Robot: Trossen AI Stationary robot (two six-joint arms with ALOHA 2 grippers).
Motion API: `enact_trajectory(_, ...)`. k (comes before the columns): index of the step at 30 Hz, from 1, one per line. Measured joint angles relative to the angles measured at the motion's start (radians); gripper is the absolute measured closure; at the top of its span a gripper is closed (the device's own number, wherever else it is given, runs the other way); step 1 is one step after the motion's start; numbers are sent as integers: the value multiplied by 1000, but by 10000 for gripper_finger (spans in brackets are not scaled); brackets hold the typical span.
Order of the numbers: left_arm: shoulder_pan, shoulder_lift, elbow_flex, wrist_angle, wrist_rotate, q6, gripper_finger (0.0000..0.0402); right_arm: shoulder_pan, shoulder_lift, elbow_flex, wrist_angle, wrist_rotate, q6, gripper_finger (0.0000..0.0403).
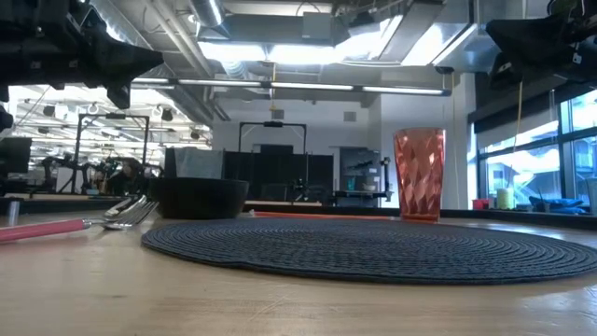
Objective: Pick & Place Utensil
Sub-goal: Put the black bowl on the black mat
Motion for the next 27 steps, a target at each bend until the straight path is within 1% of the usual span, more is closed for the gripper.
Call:
enact_trajectory(4,0,11,14,-4,-96,-56,400,0,0,0,0,0,1,397)
enact_trajectory(7,-4,52,51,-1,-101,-50,400,0,0,0,0,0,2,397)
enact_trajectory(10,-14,130,104,-4,-122,-51,400,0,0,0,0,0,3,388)
enact_trajectory(12,-23,208,153,-10,-135,-73,400,0,0,-1,0,0,3,382)
enact_trajectory(14,-28,305,220,-65,-147,-99,400,0,0,-1,0,1,3,378)
enact_trajectory(20,-27,661,468,-320,-214,-118,400,0,0,-1,-1,1,9,380)
enact_trajectory(24,-27,882,633,-462,-211,-104,394,0,0,-1,-2,0,12,384)
enact_trajectory(26,-27,969,706,-521,-206,-87,384,0,0,-1,-8,0,12,385)
enact_trajectory(27,-27,1009,744,-559,-187,-75,377,0,0,-1,-10,0,12,385)
